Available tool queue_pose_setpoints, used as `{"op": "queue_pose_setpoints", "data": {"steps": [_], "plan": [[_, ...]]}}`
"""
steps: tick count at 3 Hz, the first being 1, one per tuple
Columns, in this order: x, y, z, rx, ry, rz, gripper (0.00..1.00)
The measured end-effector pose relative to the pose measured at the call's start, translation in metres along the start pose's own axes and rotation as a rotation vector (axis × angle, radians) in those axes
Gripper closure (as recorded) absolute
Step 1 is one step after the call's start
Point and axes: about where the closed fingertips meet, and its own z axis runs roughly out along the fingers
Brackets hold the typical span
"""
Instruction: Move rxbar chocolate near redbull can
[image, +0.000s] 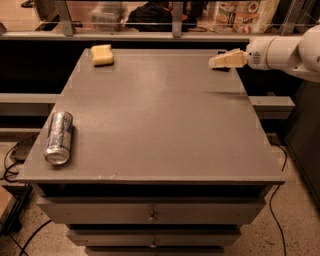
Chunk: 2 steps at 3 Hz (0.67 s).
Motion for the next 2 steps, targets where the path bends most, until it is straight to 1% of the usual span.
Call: {"op": "queue_pose_setpoints", "data": {"steps": [1,2], "plan": [[0.008,-0.010,0.028,0.036,-0.005,0.025,0.00],[0.019,-0.018,0.050,0.065,0.007,0.052,0.00]]}}
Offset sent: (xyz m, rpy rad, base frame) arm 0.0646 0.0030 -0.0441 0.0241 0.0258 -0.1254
